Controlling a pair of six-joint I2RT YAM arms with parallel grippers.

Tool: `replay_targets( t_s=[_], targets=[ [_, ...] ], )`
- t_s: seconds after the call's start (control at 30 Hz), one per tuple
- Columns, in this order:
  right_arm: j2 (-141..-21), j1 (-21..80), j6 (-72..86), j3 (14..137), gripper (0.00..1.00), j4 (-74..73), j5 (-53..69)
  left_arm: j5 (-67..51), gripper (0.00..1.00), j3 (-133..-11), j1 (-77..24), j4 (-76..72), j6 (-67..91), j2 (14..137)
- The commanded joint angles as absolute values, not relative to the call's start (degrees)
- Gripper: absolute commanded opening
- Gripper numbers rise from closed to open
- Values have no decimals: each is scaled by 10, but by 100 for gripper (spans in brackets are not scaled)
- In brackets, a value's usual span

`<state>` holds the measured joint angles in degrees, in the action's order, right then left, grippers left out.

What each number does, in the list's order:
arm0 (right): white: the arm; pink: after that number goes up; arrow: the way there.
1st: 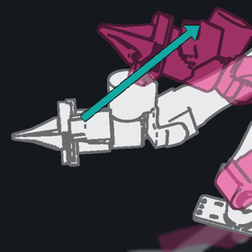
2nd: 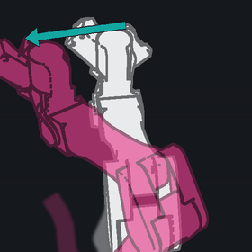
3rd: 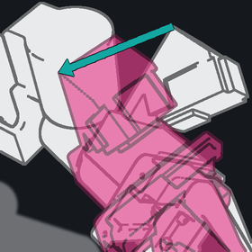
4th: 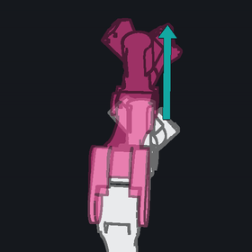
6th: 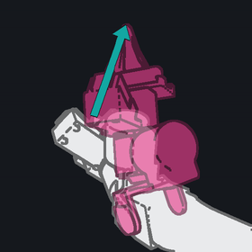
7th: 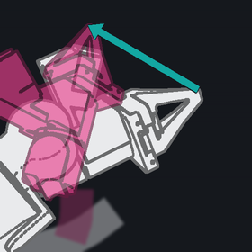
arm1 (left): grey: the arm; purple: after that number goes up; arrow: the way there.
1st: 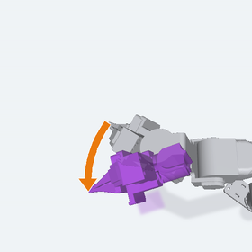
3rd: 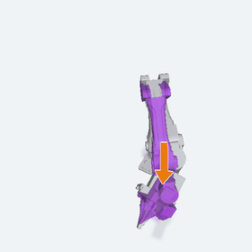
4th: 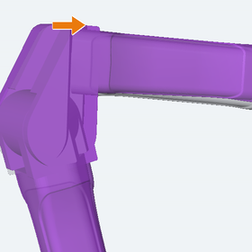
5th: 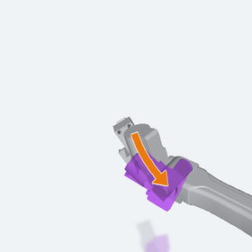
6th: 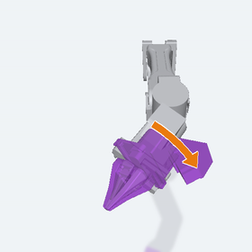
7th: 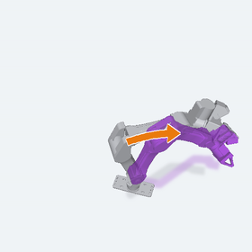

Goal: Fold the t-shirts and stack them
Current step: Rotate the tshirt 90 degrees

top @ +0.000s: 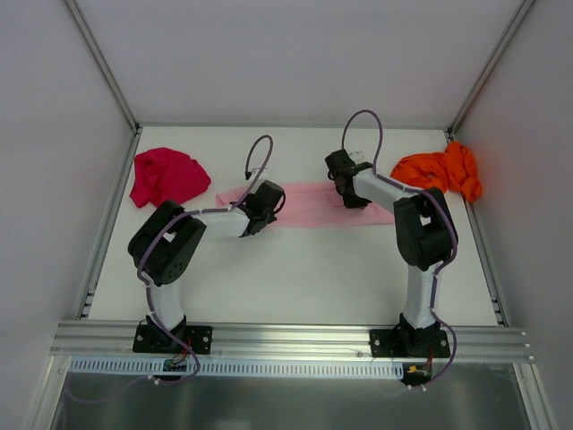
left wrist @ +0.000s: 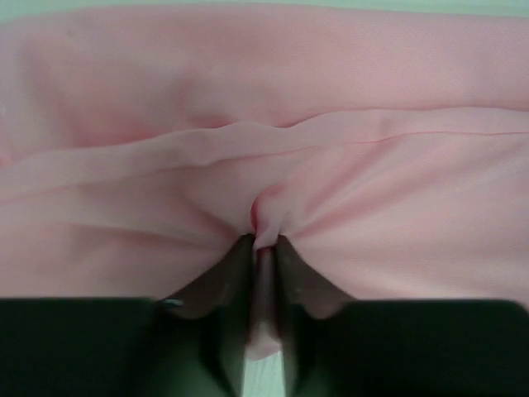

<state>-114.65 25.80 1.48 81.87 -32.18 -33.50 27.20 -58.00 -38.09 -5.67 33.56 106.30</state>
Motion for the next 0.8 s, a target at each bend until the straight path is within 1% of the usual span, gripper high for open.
replay_targets(
  t_s=[0.0, 0.03, 0.07, 0.37, 0.4, 0.47, 0.53, 0.63, 0.77],
  targets=[
    [-1108, 259, 23, 812, 1, -324, -333, 250, 12, -592, -380, -46, 348, 1085],
    [-1108, 261, 22, 812, 1, -325, -335, 250, 8, -593, -380, -43, 348, 1086],
    [-1107, 260, 23, 811, 1, -325, -336, 251, 0, -594, -380, -42, 348, 1087],
    [-1111, 259, 21, 810, 1, -323, -334, 268, 0, -594, -379, -29, 345, 1088],
    [-1111, 259, 21, 811, 1, -323, -335, 269, 7, -596, -379, -21, 341, 1086],
    [-1110, 259, 20, 812, 1, -323, -338, 272, 43, -593, -379, -18, 341, 1082],
    [-1106, 260, 20, 813, 1, -320, -337, 285, 56, -589, -379, -9, 344, 1071],
    [-1107, 260, 17, 819, 1, -320, -335, 289, 61, -576, -379, -24, 338, 1049],
    [-1111, 259, 11, 824, 1, -316, -338, 286, 65, -569, -380, -47, 322, 1026]
  ],
)
